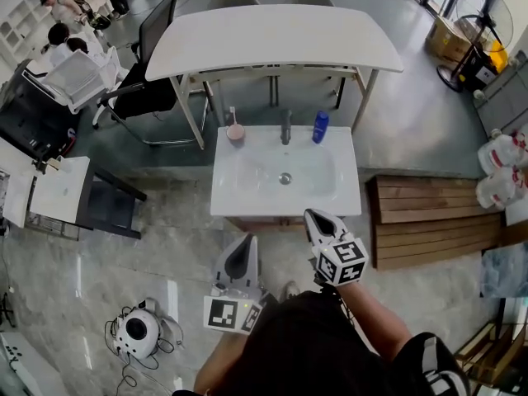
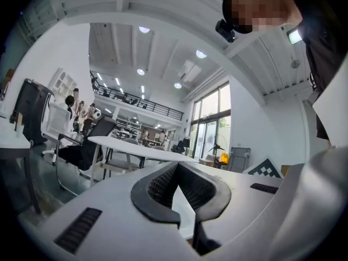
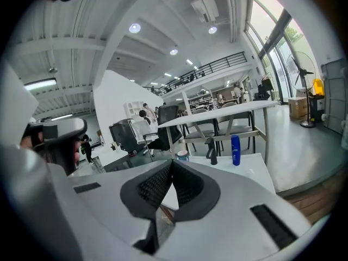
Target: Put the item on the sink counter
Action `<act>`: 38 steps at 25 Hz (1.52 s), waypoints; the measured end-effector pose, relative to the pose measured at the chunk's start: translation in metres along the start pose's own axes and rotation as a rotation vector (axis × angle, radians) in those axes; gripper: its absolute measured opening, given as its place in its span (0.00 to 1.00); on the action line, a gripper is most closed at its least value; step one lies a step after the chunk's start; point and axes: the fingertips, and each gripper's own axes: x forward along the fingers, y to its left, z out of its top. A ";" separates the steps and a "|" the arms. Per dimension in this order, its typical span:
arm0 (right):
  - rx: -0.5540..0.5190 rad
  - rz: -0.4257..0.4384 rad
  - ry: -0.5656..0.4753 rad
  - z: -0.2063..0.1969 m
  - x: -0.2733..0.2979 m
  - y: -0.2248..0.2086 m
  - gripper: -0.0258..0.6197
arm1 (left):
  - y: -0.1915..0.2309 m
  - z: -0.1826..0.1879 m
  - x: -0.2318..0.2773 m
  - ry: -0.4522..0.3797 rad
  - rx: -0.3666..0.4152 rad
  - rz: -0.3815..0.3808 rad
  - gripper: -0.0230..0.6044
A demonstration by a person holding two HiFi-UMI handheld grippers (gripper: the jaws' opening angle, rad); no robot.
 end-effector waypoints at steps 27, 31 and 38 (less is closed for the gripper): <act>-0.009 -0.013 -0.185 0.029 -0.059 0.118 0.05 | 0.029 -0.006 -0.048 0.034 -0.023 -0.114 0.06; -0.004 -0.010 -0.189 0.033 -0.060 0.122 0.05 | 0.029 -0.004 -0.049 0.036 -0.029 -0.122 0.06; 0.003 -0.003 -0.189 0.033 -0.059 0.126 0.05 | 0.030 -0.004 -0.051 0.036 -0.039 -0.125 0.06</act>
